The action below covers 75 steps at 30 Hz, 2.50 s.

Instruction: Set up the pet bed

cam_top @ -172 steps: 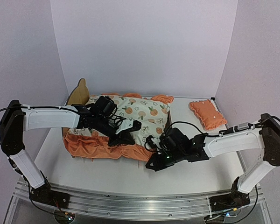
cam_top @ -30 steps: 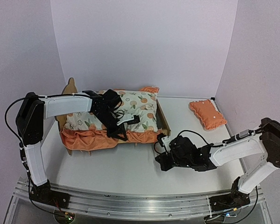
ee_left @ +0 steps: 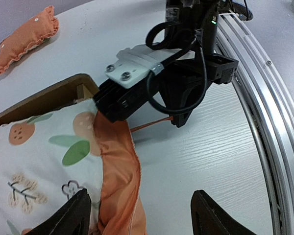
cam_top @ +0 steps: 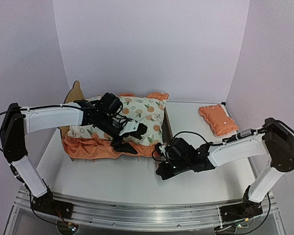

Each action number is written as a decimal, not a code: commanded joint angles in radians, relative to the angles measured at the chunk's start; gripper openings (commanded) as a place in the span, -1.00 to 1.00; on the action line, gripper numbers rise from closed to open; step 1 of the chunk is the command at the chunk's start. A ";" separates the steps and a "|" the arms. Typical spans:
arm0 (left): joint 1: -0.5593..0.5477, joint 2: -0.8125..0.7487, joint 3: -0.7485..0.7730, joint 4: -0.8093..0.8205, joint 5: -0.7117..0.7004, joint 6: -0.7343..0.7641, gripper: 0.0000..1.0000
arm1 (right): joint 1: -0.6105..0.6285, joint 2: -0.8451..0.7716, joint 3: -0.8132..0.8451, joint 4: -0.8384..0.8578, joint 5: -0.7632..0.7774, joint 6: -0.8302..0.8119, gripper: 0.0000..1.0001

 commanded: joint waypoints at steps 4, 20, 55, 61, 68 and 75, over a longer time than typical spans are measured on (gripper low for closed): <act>-0.028 0.075 -0.105 0.347 -0.183 0.008 0.45 | 0.012 -0.083 -0.027 -0.092 -0.038 0.102 -1.00; -0.046 0.100 -0.030 0.323 -0.266 -0.049 -1.00 | 0.001 -0.103 -0.022 -0.144 -0.053 0.107 -1.00; -0.010 0.208 0.319 -0.136 0.191 -0.387 -1.00 | -0.005 -0.084 -0.032 -0.196 -0.150 0.042 -1.00; -0.010 0.258 0.314 -0.122 0.167 -0.416 -1.00 | -0.006 -0.153 -0.060 -0.230 -0.135 0.045 -0.33; -0.010 0.282 0.327 -0.113 0.182 -0.447 -1.00 | 0.019 -0.288 -0.048 -0.202 0.009 0.000 -0.16; -0.010 0.297 0.337 -0.104 0.191 -0.480 -1.00 | 0.079 -0.183 -0.021 0.210 0.060 0.038 -0.19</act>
